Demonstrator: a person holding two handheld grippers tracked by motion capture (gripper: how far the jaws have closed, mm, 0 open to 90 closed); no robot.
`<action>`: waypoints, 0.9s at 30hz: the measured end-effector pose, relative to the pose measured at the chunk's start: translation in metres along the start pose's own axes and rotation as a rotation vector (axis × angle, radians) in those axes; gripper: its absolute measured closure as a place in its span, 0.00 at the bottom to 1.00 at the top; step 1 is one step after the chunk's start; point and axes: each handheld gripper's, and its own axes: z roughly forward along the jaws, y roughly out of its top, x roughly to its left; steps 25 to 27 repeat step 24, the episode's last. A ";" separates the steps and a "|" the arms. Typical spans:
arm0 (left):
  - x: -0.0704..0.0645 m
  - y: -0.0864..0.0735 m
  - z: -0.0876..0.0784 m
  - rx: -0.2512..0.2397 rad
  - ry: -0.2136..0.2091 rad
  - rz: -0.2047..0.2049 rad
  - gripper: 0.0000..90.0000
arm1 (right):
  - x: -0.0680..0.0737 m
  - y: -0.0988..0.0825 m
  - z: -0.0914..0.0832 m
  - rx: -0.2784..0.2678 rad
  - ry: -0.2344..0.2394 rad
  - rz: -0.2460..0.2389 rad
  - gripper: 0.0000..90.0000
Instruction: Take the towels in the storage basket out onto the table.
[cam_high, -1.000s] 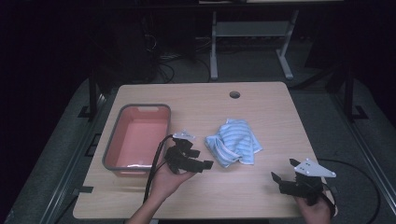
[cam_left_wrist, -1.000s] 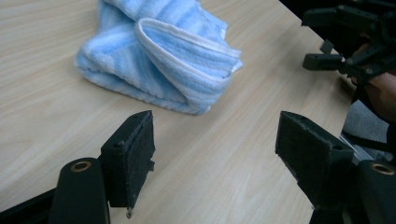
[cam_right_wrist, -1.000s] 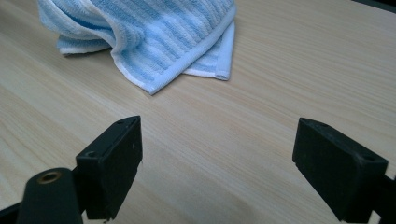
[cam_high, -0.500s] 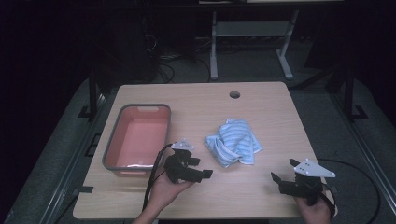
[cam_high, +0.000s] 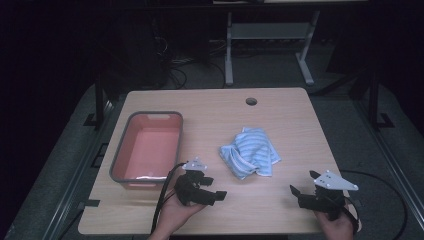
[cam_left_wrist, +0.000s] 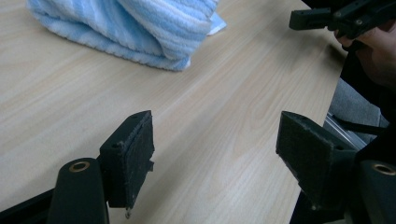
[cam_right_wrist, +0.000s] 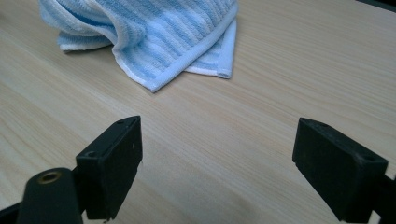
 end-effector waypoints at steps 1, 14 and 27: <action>-0.001 -0.001 0.000 0.003 0.003 0.003 0.30 | 0.000 0.000 0.000 0.000 0.000 0.001 0.17; -0.007 -0.023 0.000 0.006 -0.002 0.027 0.30 | 0.004 -0.001 -0.001 0.000 0.003 0.008 0.17; -0.007 -0.026 0.003 -0.026 -0.008 0.054 0.30 | 0.006 -0.004 -0.001 -0.002 0.031 -0.004 0.17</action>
